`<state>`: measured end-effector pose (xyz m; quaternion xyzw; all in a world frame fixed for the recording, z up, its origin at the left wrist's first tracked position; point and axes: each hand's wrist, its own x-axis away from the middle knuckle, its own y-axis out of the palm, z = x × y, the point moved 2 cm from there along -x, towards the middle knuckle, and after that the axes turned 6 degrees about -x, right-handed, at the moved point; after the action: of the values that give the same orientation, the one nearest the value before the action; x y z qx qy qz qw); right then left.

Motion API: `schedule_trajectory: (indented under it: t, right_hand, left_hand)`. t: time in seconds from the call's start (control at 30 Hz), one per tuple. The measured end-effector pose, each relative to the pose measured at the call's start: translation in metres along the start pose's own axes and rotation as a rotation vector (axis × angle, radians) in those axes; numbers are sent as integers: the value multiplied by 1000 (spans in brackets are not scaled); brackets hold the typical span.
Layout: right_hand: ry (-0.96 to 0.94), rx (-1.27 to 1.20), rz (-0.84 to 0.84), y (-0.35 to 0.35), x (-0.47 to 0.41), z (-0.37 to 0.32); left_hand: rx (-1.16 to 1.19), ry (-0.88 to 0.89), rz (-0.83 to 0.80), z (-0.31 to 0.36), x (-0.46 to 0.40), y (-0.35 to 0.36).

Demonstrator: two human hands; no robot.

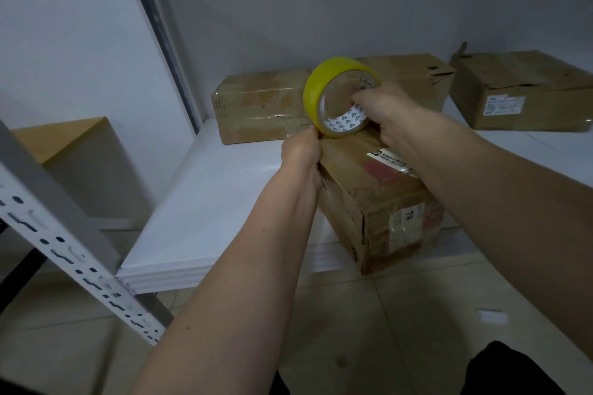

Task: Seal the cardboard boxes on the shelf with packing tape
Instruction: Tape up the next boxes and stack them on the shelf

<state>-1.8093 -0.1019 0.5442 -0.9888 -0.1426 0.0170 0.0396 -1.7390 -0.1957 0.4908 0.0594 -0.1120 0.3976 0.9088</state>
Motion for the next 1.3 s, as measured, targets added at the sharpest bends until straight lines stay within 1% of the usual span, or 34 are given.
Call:
schedule_trajectory:
  t: [0.13, 0.23, 0.43, 0.53, 0.6, 0.67, 0.7, 0.73, 0.77, 0.8, 0.83, 0.9, 0.93, 0.97, 1.07, 1.1, 1.2, 1.3]
  right_hand:
    - [16, -11, 2, -3, 1, -1]
    - [29, -3, 2, -3, 2, -1]
    - [69, -35, -5, -6, 4, 0]
    - [100, -46, -30, -7, 0, 1]
    - [122, -46, -77, -7, 2, 1]
    - [155, -21, -134, -9, 3, 2]
    - [173, -4, -152, -10, 3, 2]
    - [182, 12, -164, -11, 4, 2]
    - [179, 21, -171, -12, 5, 1]
    - [167, 25, -173, -13, 5, 1]
    - [150, 24, -173, -14, 3, 0]
    - [102, 63, -172, -14, 1, -1]
    - [70, 104, -165, -13, 1, -2]
    - [44, 141, -158, -13, 1, -4]
    - [15, 176, -108, -16, -1, -6]
    - [21, 156, -91, -20, -3, -5]
    - [77, 1, -78, -31, -3, -1]
    - [168, -128, -135, -37, -7, 0]
  left_hand:
    - [75, -62, -54, -2, -3, -1]
    - [79, -72, -50, 0, -7, -3]
    - [124, -152, -51, -4, -16, -2]
    - [219, -156, 13, -10, -18, 2]
    - [229, -139, 98, -14, -16, -2]
    - [151, -69, 184, -15, -12, -10]
    - [56, 36, 240, -12, -11, -15]
    - [-37, 196, 277, -4, -7, -18]
    - [-131, 357, 274, 4, -1, -20]
    - [-193, 485, 223, 11, 7, -19]
    - [-210, 550, 128, 16, 13, -14]
    - [-294, 536, -50, 19, 23, -3]
    - [-353, 518, -102, 16, 25, 1]
    - [-404, 520, -119, 12, 26, 2]
    - [-495, 516, -62, 6, 26, -1]
    - [-527, 495, -77, 6, 25, -1]
    - [-615, 475, -98, 8, 28, 1]
    - [-679, 475, -88, 11, 32, 0]
